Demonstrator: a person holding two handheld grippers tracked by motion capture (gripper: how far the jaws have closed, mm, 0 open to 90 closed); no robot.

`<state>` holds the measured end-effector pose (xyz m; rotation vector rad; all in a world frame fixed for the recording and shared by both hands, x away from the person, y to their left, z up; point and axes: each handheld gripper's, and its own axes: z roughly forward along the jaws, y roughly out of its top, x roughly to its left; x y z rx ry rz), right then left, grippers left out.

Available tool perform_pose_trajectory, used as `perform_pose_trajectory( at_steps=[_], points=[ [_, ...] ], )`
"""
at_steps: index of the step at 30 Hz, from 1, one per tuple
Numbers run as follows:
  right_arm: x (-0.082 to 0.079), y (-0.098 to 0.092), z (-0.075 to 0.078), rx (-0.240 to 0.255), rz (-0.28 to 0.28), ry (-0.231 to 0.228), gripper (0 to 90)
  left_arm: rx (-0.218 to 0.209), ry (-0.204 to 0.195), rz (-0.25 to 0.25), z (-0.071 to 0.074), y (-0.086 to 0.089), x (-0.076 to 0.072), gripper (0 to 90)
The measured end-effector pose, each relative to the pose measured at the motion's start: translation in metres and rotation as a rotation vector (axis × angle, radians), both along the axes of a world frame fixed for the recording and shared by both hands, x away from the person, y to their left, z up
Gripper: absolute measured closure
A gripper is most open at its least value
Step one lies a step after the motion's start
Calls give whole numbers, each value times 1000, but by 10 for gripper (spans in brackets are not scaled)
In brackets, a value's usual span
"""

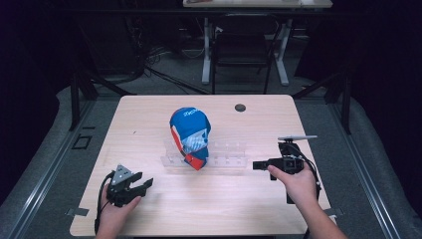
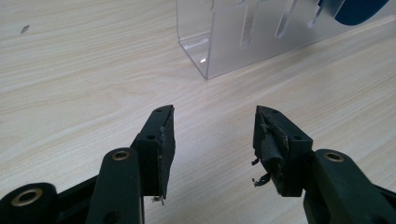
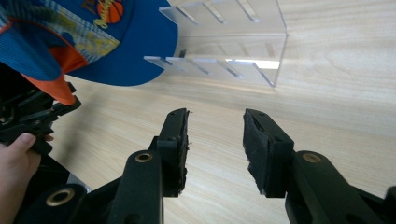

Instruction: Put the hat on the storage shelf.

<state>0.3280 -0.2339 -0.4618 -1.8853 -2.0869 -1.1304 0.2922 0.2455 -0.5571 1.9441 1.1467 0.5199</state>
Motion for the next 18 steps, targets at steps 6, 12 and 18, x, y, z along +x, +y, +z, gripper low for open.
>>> perform_pose_trajectory(
  at_steps=[6, 12, 18],
  points=[
    [-10, -3, -21, -24, -7, -7, 599, 5, 7, -10, -1, -3, 0, 489],
    [-19, -3, -36, -41, -21, -36, 593, 5, 6, -15, -1, -4, -1, 488],
    [-29, -3, -44, -67, -34, -116, 551, -16, 5, -29, 0, -10, -2, 476]
  ],
)
